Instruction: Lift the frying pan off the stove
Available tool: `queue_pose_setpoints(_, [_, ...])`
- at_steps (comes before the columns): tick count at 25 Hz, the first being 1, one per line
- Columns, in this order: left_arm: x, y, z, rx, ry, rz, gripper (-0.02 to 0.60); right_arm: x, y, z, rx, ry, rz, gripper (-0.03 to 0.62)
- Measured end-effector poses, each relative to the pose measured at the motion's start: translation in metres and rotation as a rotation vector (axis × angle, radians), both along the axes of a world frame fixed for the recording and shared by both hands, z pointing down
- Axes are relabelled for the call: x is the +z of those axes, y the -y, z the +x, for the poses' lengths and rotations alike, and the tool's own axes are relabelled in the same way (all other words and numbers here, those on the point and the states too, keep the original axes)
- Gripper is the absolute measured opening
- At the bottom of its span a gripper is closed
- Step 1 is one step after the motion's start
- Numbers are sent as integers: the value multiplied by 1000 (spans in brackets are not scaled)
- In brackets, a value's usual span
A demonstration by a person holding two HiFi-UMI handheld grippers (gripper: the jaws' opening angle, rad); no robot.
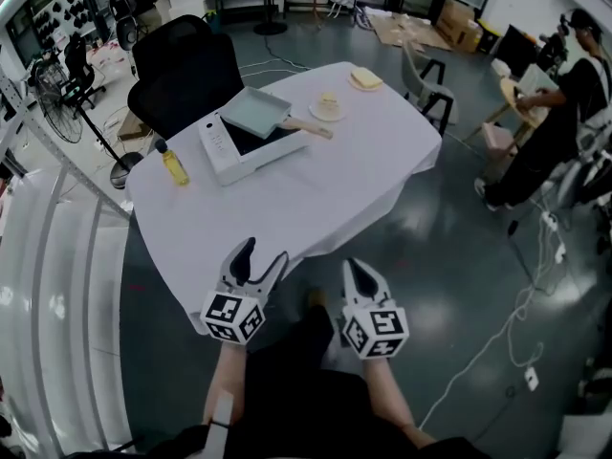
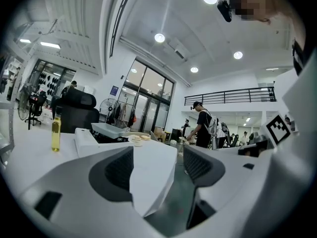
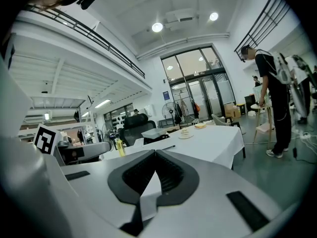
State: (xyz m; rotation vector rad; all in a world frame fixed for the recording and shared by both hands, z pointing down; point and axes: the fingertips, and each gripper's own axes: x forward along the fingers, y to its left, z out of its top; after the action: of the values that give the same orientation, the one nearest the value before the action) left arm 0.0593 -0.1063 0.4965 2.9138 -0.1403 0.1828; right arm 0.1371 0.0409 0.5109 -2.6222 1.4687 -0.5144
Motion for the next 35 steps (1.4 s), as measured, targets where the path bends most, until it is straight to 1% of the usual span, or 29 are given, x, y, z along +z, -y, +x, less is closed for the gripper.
queue_pose_setpoints(8, [-18, 30, 75, 7, -24, 8, 304, -13, 25, 71, 10, -8, -2, 5])
queue_pose_setpoints(11, [-25, 38, 98, 10, -30, 4, 305, -16, 33, 93, 12, -3, -2, 5])
queue_pose_setpoints(22, [-28, 72, 183, -19, -44, 2, 305, -21, 70, 175, -33, -26, -9, 5])
queue_pose_setpoints(29, [-31, 101, 229, -49, -58, -1, 305, -26, 101, 218, -67, -42, -17, 5])
queue_pose_setpoints(35, [-23, 126, 252, -115, -46, -7, 305, -21, 124, 251, -101, -42, -13, 5])
